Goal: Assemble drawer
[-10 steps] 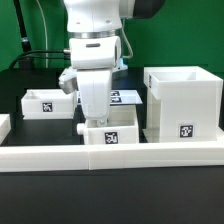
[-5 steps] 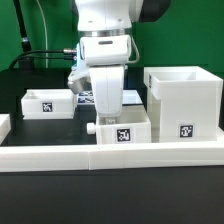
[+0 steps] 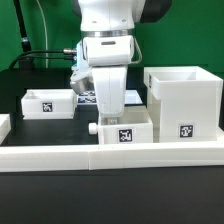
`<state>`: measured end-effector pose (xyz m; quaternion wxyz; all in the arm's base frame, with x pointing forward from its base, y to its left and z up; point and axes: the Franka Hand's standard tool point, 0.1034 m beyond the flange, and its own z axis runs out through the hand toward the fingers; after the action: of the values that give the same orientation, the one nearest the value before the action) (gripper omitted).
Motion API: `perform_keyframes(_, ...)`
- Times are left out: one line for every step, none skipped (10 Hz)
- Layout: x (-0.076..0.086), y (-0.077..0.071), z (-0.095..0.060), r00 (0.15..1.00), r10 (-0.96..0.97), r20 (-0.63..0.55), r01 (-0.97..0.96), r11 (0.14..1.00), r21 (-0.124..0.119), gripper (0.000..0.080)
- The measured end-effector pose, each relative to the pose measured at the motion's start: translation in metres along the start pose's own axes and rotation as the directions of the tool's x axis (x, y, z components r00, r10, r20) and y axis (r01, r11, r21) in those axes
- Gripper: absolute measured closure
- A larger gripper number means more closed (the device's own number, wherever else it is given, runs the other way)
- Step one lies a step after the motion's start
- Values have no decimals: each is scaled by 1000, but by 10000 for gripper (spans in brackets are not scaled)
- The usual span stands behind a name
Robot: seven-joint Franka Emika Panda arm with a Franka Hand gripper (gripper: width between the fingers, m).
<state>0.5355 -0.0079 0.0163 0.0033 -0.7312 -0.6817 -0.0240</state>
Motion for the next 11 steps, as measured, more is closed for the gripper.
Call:
perform_keyframes(8, -4, 2, 1000, -19, 14, 18, 1000, 5, 757)
perform_keyframes(8, -7, 3, 1000, -23, 19, 23, 1000, 18, 757)
perform_keyframes(7, -9, 4, 999, -24, 22, 23, 999, 34, 757)
perform_keyframes(7, -9, 4, 1000, -22, 22, 21, 999, 33, 757)
perform_keyframes(7, -9, 4, 1000, -22, 22, 21, 999, 34, 757)
perform_keyframes(7, -10, 5, 1000, -23, 22, 22, 999, 35, 757)
perform_keyframes(8, -12, 6, 999, -26, 21, 26, 999, 38, 757)
perform_keyframes(8, -12, 5, 999, -24, 21, 23, 999, 42, 757)
perform_keyframes(6, -13, 5, 1000, -19, 22, 18, 999, 47, 757)
perform_keyframes(6, -13, 6, 1000, -19, 22, 18, 999, 46, 757)
perform_keyframes(6, -12, 6, 999, -23, 22, 22, 999, 46, 756)
